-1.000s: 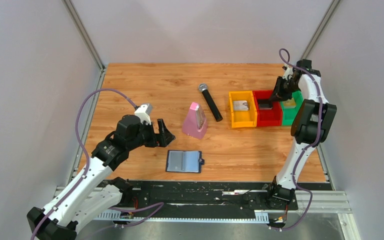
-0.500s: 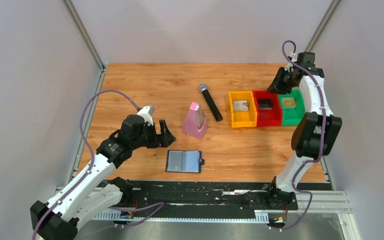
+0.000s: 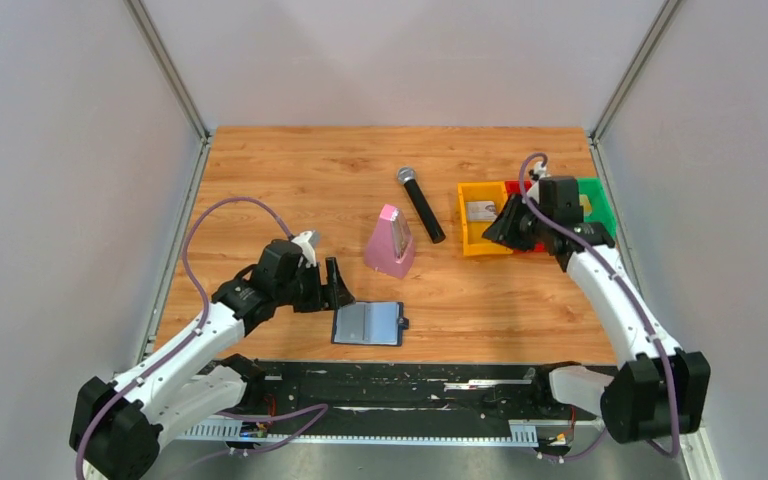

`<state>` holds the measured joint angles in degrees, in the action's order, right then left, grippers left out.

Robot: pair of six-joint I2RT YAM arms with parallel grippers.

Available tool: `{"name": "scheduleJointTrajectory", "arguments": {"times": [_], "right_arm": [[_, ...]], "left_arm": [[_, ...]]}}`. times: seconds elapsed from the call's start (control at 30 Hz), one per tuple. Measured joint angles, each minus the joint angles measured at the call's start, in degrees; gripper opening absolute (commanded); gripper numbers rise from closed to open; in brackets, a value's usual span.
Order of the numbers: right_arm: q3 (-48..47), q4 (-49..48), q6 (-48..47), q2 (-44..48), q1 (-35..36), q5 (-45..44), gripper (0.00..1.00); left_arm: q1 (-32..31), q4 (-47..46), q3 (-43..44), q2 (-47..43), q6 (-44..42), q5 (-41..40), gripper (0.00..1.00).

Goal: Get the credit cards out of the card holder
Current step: Remove the credit card from the card holder.

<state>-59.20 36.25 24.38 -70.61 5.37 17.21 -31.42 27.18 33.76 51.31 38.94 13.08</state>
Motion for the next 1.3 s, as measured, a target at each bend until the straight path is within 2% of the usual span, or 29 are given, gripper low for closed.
{"name": "scheduleJointTrajectory", "arguments": {"times": [0.23, 0.5, 0.67, 0.9, 1.3], "right_arm": [[13.4, -4.5, 7.6, 11.8, 14.6, -3.4, 0.29], [20.5, -9.6, 18.9, 13.2, 33.7, -9.7, 0.29], [20.6, -14.9, 25.0, 8.5, 42.8, -14.6, 0.35], [17.3, -21.6, 28.3, -2.7, 51.0, -18.5, 0.42], [11.3, -28.9, 29.7, -17.4, 54.2, -18.7, 0.42]], "left_arm": [[0.0, -1.9, -4.7, 0.1, 2.1, 1.0, 0.77], [0.0, -4.0, -8.3, 0.7, 3.8, 1.1, 0.71], [0.0, -6.2, -8.8, 1.8, 4.5, 1.4, 0.6], [0.0, -9.5, -10.1, 4.0, 5.6, 2.6, 0.59], [0.0, -14.1, -12.3, 7.7, 6.4, 4.5, 0.48]]}}
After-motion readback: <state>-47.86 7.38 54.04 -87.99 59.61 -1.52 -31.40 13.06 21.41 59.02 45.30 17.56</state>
